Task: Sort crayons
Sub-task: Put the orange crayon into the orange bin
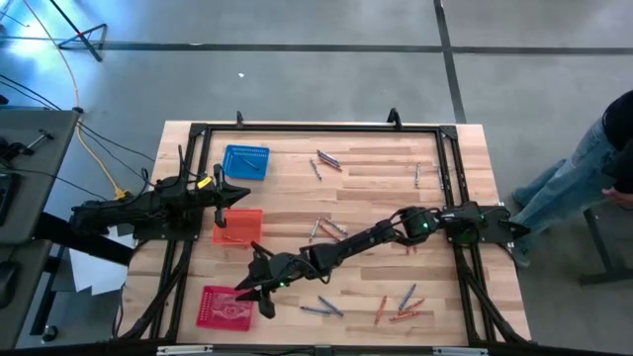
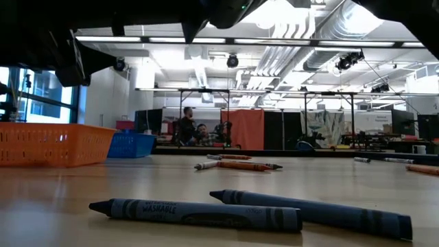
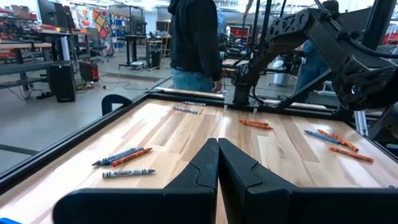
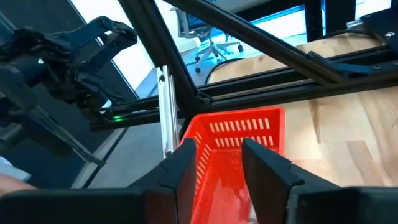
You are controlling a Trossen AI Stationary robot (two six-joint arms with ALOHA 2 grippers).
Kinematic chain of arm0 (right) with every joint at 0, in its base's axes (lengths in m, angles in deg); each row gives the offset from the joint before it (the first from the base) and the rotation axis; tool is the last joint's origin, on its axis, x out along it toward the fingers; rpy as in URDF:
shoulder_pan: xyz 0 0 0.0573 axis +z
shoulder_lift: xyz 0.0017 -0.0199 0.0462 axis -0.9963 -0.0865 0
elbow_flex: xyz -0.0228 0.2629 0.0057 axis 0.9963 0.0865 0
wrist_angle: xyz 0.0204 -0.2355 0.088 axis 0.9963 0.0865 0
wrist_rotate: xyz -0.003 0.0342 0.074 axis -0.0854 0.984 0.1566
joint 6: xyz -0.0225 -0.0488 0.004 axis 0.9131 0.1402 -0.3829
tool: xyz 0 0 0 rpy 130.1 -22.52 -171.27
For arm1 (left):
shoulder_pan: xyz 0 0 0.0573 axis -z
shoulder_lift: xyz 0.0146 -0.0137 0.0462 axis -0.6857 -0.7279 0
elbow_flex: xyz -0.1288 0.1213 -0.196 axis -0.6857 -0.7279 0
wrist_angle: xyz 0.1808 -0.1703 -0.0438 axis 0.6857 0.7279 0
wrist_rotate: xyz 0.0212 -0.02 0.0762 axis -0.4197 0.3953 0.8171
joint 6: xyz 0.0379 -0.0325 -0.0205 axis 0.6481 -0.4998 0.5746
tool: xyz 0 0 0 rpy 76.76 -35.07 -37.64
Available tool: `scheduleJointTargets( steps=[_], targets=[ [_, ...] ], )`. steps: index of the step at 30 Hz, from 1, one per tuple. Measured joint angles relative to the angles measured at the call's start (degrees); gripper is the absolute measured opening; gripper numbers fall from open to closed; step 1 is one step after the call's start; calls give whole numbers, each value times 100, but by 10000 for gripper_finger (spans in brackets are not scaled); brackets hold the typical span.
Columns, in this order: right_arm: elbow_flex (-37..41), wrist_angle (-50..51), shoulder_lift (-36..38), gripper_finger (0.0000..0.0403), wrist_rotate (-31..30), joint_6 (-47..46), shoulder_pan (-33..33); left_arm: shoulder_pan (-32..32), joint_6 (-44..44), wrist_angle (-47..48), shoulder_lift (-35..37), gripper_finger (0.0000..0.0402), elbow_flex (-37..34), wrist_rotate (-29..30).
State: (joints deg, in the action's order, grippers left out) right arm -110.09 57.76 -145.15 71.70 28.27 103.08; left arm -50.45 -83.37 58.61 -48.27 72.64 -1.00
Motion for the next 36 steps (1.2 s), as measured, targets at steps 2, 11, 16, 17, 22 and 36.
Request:
scheduleJointTargets(
  steps=[2,11,16,17,22,36],
  targets=[
    [0,9,0,127,-2,1,4,1,-1,0,-1,1,-1,2],
    [-2,2034,520,128,-69,108,-232,0,-1,2,-1,1,0,1],
    [-2,4163,1035,129,-508,371,-236,0,0,0,0,1,0,0],
    [-2,4674,1125,129,-594,355,-236,1,-1,0,0,1,-1,1],
    [-9,7372,1403,128,-1392,-435,-269,0,0,0,0,1,0,1],
    [1227,9315,2390,108,-2098,-2247,69,0,0,0,-2,1,-1,0]
  ],
)
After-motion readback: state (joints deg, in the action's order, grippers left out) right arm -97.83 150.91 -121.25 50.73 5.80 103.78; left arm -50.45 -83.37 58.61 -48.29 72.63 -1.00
